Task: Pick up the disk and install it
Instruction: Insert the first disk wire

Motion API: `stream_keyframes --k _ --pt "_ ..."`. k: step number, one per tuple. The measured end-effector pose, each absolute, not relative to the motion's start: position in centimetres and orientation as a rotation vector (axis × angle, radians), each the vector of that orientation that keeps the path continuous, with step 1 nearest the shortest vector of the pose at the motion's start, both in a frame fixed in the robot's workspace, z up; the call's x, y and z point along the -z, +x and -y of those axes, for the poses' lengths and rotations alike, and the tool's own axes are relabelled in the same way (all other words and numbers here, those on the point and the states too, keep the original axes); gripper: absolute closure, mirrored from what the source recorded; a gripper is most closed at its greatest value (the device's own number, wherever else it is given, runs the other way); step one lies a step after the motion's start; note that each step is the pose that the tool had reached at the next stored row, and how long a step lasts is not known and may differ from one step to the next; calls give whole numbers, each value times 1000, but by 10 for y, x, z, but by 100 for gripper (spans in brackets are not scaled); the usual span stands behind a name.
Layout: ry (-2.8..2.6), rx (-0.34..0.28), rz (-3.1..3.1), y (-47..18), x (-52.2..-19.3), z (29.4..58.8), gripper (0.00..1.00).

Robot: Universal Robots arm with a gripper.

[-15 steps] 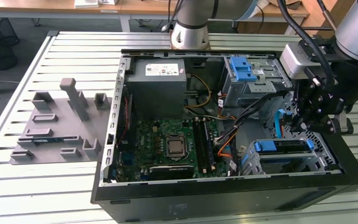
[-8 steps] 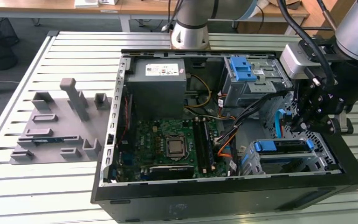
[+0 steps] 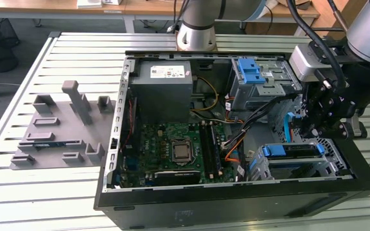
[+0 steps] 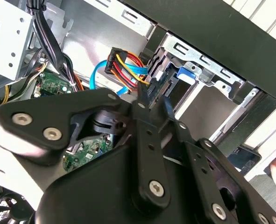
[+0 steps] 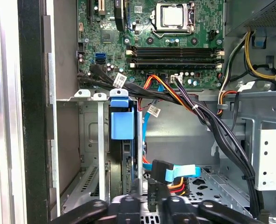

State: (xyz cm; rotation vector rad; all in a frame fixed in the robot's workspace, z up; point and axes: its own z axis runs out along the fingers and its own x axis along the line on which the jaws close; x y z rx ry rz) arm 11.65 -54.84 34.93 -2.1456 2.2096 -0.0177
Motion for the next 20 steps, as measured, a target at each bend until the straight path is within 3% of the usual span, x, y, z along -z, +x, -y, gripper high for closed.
stream_keyframes --k 1,20 --pt "-2146 18 -2210 117 -349 548 70" --pt "-2145 17 -2209 117 -355 548 70"
